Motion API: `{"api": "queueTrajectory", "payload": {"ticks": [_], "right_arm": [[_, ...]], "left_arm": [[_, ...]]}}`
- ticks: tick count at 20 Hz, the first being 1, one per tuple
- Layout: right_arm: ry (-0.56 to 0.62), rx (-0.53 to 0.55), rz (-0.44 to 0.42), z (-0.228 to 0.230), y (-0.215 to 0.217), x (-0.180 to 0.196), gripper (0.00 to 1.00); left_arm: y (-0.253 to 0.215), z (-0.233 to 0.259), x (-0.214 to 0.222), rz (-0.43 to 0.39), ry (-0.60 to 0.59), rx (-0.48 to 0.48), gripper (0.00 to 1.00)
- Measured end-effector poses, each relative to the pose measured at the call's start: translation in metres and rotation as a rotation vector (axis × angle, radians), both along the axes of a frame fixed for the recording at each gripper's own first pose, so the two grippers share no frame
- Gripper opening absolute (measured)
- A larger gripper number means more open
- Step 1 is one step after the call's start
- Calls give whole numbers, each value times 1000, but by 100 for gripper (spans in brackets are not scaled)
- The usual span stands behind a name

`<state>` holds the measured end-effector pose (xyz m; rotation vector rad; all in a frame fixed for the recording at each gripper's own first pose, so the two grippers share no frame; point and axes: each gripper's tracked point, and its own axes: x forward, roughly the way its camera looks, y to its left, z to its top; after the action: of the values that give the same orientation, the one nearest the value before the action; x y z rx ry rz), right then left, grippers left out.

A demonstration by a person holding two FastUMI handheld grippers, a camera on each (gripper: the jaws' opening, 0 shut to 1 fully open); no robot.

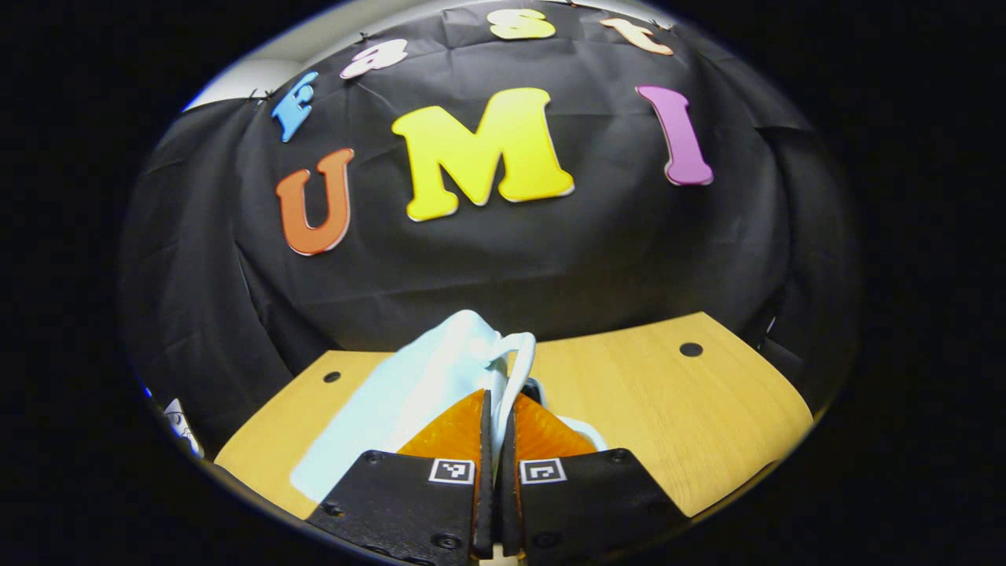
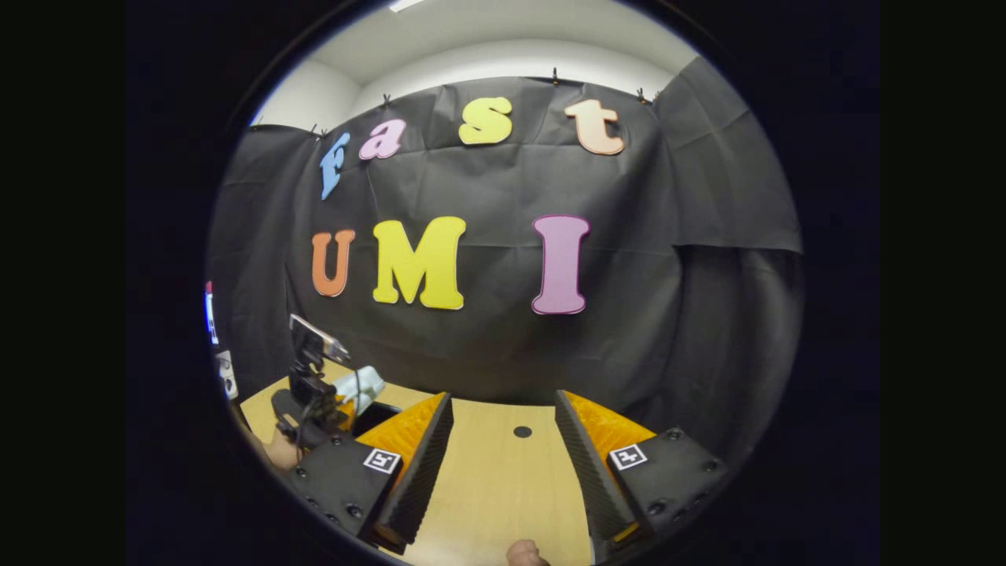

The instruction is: First open the suitcase, pack the skin care products into it, and then close the suitcase.

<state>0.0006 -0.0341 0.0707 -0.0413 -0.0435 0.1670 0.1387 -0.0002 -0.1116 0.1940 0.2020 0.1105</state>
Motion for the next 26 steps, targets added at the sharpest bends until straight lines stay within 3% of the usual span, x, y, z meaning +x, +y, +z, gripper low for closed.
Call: {"api": "queueTrajectory", "payload": {"ticks": [4,9,11,13,14,15,16,19,20,26], "right_arm": [[26,-4,-6,-11,-11,8,78],[53,-13,-26,-20,-22,16,78],[54,-12,-29,-19,-22,18,76],[51,-7,-30,-15,-19,20,76],[50,-5,-28,-14,-14,21,78],[46,-3,-27,-12,-10,22,76],[42,-3,-20,-10,-4,22,76],[44,-7,-4,-11,20,25,78],[45,-2,2,-10,29,25,76],[27,23,43,-7,95,22,78]], "left_arm": [[-21,-49,10,2,90,32,7],[-33,-73,22,-3,145,74,7],[-39,-83,20,-36,181,51,15],[-42,-81,17,-49,186,18,42],[-41,-78,14,-38,195,2,34],[-42,-72,9,-47,198,-28,36],[-44,-55,5,-62,156,-69,51],[-54,6,-1,-161,23,-158,71],[-43,22,-8,-150,10,-141,99],[20,127,-82,-101,-138,-128,98]]}}
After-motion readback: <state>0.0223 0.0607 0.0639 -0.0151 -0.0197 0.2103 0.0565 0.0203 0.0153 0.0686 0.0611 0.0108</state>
